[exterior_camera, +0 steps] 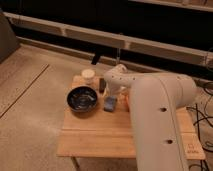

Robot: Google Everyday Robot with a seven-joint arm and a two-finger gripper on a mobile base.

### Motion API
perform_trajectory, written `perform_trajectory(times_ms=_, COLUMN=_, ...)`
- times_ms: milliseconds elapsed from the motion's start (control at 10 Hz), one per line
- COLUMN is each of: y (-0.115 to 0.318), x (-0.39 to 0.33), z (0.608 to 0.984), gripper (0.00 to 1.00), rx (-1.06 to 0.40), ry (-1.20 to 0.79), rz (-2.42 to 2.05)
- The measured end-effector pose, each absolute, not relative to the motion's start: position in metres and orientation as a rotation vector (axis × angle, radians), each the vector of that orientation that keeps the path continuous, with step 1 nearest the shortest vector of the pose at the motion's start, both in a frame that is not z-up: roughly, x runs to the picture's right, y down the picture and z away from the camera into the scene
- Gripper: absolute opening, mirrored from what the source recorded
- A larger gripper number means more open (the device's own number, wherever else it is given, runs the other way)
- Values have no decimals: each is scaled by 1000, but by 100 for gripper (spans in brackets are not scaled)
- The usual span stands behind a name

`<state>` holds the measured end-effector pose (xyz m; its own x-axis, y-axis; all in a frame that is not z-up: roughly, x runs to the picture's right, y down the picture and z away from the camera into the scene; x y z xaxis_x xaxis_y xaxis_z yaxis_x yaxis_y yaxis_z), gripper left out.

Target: Place the white sponge in the ceramic cup

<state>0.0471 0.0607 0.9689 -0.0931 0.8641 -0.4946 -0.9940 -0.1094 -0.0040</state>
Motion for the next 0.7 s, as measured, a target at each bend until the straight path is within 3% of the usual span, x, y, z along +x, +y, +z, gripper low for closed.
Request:
perform_trajectory(times_ms=200, y=62, x=45, z=970, gripper=49, rx=-442, ry=378, rz=1652)
perform_trajectory(times_ms=400, y=59, x=45, z=969, gripper=25, rx=-440, ry=355, rz=1648)
perform_trajectory(times_ms=700, y=45, x=54, z=961, gripper=0, rx=-396, ry=327, rz=1654)
